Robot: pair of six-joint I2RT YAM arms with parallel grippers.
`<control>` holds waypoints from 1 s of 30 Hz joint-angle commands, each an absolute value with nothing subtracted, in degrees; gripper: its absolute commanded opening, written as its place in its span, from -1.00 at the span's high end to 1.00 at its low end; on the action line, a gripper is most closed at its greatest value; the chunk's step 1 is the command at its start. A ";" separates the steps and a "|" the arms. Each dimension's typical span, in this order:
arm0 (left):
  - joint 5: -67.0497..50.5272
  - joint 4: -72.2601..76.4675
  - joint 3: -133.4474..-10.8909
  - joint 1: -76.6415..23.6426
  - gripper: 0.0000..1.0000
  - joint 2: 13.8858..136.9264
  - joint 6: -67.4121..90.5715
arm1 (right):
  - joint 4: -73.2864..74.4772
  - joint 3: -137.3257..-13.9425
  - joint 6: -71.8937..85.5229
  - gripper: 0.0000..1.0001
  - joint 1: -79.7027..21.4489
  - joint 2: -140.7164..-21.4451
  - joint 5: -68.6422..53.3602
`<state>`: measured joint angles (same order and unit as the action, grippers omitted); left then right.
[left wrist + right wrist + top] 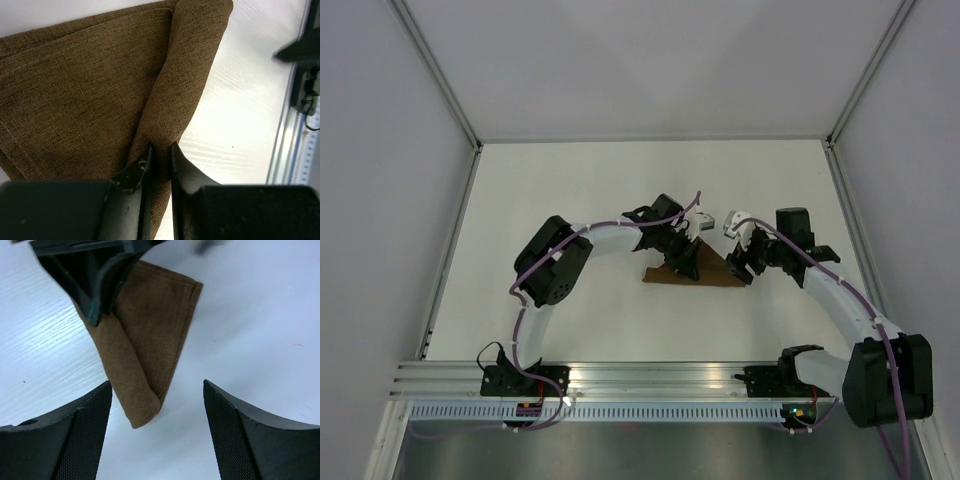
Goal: Fold the napkin, place the utensils inside, and roll it up
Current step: Roll the napkin with the utensil
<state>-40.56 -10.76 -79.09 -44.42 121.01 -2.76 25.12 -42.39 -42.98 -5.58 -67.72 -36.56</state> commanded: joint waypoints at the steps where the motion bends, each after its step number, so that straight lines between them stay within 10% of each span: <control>1: -40.33 -26.88 -81.11 -43.16 0.85 128.22 1.39 | 17.07 -35.54 -48.25 -0.58 -11.50 -62.42 -31.14; 21: -45.61 -37.09 -89.30 -41.75 0.62 136.23 3.69 | -8.52 -21.36 -49.48 -0.46 -42.10 -70.58 -0.88; 30: -46.85 -34.47 -88.68 -40.87 0.20 132.28 3.86 | -3.61 -22.67 -49.04 0.34 -42.63 -71.02 -3.07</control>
